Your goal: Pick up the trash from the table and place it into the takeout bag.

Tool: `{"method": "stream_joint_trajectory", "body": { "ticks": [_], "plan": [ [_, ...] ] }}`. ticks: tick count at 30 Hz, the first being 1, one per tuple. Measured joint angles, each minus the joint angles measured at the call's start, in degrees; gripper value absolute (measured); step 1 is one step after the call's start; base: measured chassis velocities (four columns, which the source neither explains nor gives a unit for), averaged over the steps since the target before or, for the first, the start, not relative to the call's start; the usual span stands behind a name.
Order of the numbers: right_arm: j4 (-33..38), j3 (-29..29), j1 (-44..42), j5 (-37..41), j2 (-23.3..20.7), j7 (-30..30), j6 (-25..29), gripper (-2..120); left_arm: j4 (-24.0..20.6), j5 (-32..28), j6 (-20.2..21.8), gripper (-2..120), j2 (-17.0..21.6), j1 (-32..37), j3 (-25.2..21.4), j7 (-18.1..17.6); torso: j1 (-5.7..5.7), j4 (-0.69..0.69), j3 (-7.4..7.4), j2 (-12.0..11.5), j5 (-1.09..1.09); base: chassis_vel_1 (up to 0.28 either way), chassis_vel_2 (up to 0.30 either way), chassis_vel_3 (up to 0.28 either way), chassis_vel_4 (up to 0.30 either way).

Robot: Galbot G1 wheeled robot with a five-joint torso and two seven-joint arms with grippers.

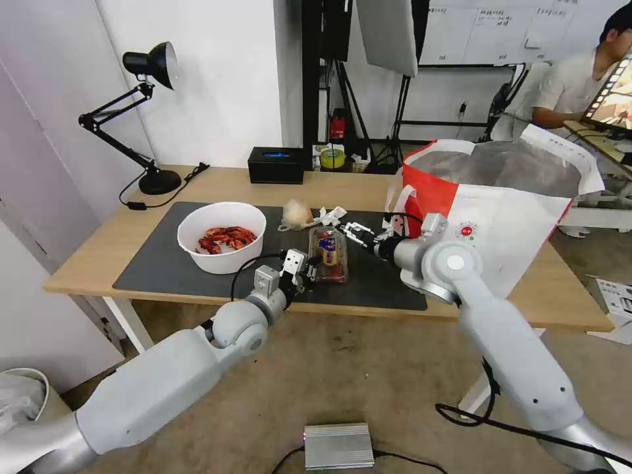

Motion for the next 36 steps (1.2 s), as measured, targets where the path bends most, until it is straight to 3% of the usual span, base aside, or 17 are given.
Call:
{"method": "stream_joint_trajectory", "body": {
  "ticks": [12,36],
  "plan": [
    [-6.4,-1.5,3.3,-0.5,3.4,1.4,-3.1,100,-0.2,0.0,-0.2,0,0.0,0.2,0.3,0.0,0.00,0.00,0.00,0.0,0.00,0.000,0.000,0.000,0.000],
    [-10.9,-1.3,4.0,-1.9,7.4,0.4,-4.5,100,-1.3,0.1,-1.3,0,0.8,0.5,0.6,0.1,0.00,0.00,0.00,0.0,0.00,0.000,0.000,0.000,0.000]
  ]
}}
